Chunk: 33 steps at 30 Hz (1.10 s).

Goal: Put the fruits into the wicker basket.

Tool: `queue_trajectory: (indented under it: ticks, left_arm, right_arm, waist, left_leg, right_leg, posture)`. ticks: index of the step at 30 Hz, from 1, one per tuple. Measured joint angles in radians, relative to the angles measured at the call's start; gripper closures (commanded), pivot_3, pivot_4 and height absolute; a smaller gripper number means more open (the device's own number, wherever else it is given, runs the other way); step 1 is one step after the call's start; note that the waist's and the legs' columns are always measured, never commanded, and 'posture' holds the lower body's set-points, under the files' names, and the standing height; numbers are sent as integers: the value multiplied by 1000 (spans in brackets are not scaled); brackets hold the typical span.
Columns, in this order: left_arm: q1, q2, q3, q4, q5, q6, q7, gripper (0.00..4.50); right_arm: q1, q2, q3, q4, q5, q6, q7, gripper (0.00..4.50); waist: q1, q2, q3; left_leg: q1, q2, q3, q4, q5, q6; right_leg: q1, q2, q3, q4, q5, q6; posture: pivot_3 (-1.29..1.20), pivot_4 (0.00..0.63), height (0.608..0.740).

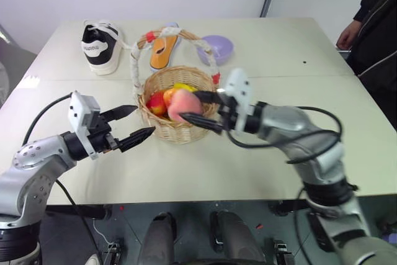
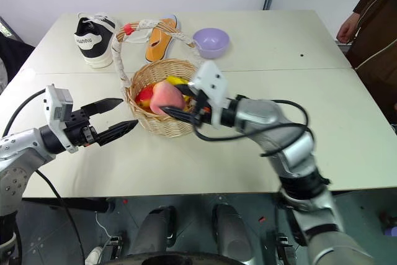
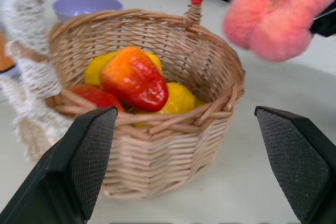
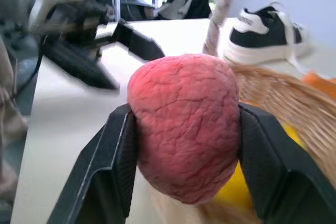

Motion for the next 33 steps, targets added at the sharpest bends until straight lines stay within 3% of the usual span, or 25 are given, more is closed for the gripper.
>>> queue_trajectory:
  ticks: [1,6,11,15,19,27,31,33]
  left_arm:
    - [2,-3,0,-6,-1,0,6,0]
    - [16,-14,1,-30,-13,1,35,0]
    - [21,-27,-2,-55,-19,1,56,0]
    - [12,-31,-5,-57,-28,1,61,0]
    - [-15,-31,-21,-54,-35,1,55,0]
    - [-66,-34,-74,-36,-35,1,48,0]
    - [-82,-34,-79,-36,-35,0,46,0]
    - [-82,-37,-79,-36,-35,0,49,0]
  right_arm:
    - [-21,20,21,33,-29,0,-28,2130]
    - [-38,4,35,114,-113,-15,-52,22]
    - [-25,-52,6,60,-100,-86,30,22]
    - [56,-125,-137,-68,42,-78,128,22]
    - [117,-164,-236,-99,133,-29,135,22]
    - [-7,-14,-237,204,11,-77,-69,22]
    - [-22,41,-201,300,-23,-132,-67,1253]
    - [-22,45,-202,315,-26,-145,-65,2319]
  waist:
    - [3,0,0]
    - [4,-1,0]
    - [0,-1,0]
    - [4,-1,0]
    - [-3,-1,0]
    - [-10,-1,0]
    - [-4,0,0]
    - [-1,0,0]
  left_leg:
    - [-1,0,0,0,0,0]
    - [-2,-2,2,-1,0,0]
    - [-1,-1,0,-1,0,0]
    - [-1,-1,-1,-1,0,0]
    - [0,-1,1,-1,0,0]
    - [0,0,0,-1,0,0]
    - [-1,0,1,-2,0,1]
    - [-1,0,1,-2,0,1]
  right_leg:
    - [0,0,0,-1,0,0]
    - [0,-4,0,-3,-1,3]
    - [0,-1,0,-1,-1,3]
    - [0,0,-1,-1,-1,3]
    - [1,-1,0,-1,-1,2]
    - [0,1,1,0,0,1]
    - [-1,1,1,-1,0,7]
    - [-1,1,1,-1,0,7]
  posture:
    - [0,150,740]
    - [0,150,740]
    - [0,150,740]
    - [0,150,740]
    - [0,150,740]
    - [0,150,740]
    - [0,150,740]
    - [0,150,740]
